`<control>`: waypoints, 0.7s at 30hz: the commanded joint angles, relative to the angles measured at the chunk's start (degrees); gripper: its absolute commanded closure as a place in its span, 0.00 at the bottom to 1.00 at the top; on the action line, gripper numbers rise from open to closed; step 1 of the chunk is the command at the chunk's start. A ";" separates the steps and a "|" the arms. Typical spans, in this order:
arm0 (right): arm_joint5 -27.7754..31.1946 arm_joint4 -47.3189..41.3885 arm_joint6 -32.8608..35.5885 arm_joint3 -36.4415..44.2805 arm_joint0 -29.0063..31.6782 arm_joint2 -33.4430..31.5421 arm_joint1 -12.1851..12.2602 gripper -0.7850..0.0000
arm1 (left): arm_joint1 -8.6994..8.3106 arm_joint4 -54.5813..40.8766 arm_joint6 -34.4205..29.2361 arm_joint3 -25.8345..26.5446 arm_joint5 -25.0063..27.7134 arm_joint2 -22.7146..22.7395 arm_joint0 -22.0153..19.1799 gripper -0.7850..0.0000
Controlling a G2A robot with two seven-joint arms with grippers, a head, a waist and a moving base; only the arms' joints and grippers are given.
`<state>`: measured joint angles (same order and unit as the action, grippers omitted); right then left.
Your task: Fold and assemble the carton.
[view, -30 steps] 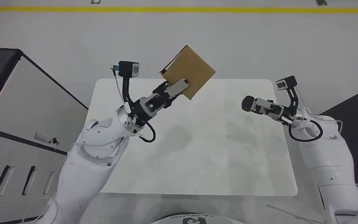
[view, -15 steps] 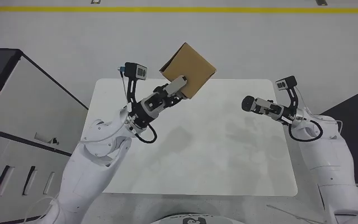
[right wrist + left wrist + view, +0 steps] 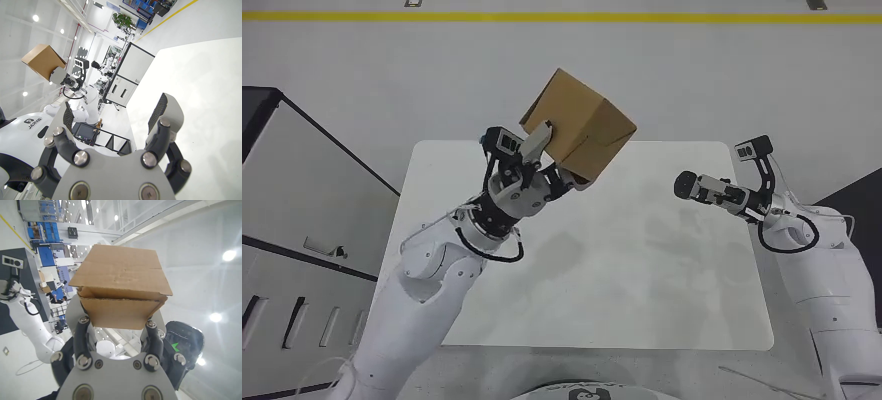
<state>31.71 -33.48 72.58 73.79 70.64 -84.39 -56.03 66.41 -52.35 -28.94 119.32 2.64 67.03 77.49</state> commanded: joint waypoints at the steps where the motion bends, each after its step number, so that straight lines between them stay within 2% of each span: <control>1: 0.00 0.00 0.00 0.00 0.00 0.00 0.00 0.00 | 0.01 0.01 0.01 0.41 -0.62 0.21 -0.13 1.00; 8: 0.00 0.00 0.00 0.00 0.00 0.00 0.00 0.00 | 0.11 -1.42 0.85 0.42 -0.80 0.08 0.35 1.00; 10: 0.00 0.00 0.00 0.00 0.00 0.00 0.00 0.00 | 0.13 -1.87 0.84 0.79 -2.34 -0.08 0.71 1.00; 14: 0.00 0.00 0.00 0.00 0.00 0.00 0.00 0.00 | 0.64 -11.19 2.52 1.34 -3.68 -0.50 2.15 1.00; 21: 0.00 0.00 0.00 0.00 0.00 0.00 0.00 0.00 | 1.09 -18.44 4.27 1.37 -6.24 -0.04 2.82 1.00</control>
<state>31.71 -33.48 72.58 73.79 70.64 -84.39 -56.03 67.43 -69.48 -25.06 120.63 -3.61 66.88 80.19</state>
